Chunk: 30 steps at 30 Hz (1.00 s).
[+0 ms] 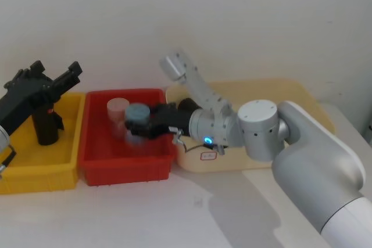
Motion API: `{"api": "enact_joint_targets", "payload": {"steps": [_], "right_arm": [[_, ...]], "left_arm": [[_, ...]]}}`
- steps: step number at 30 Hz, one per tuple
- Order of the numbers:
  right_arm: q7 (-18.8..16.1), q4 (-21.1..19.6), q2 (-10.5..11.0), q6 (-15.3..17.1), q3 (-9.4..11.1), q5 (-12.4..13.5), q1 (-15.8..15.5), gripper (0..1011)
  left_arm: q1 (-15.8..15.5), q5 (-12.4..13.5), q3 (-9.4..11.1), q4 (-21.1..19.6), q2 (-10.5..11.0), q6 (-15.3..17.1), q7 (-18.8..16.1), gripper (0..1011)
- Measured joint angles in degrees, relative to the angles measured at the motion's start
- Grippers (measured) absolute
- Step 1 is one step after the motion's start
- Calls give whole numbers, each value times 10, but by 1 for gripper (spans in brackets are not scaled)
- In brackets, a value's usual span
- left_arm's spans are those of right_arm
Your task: Pick up the garbage bag with the one hand and transfer it to the other hand.
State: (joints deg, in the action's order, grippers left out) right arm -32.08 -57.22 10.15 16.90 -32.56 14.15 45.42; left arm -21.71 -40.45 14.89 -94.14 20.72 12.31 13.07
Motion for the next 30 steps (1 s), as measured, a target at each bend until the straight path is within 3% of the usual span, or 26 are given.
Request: {"api": "enact_joint_targets", "payload": {"steps": [13, 19, 30], "right_arm": [[45, -66, 3, -1, 59, 41, -11, 663], [71, -104, 26, 1, 94, 56, -31, 663], [109, -155, 74, 7, 133, 61, -90, 668]], "left_arm": [[0, 0, 0, 0, 0, 0, 0, 1001], [0, 0, 0, 0, 0, 0, 0, 1001], [0, 0, 0, 0, 0, 0, 0, 1001]]}}
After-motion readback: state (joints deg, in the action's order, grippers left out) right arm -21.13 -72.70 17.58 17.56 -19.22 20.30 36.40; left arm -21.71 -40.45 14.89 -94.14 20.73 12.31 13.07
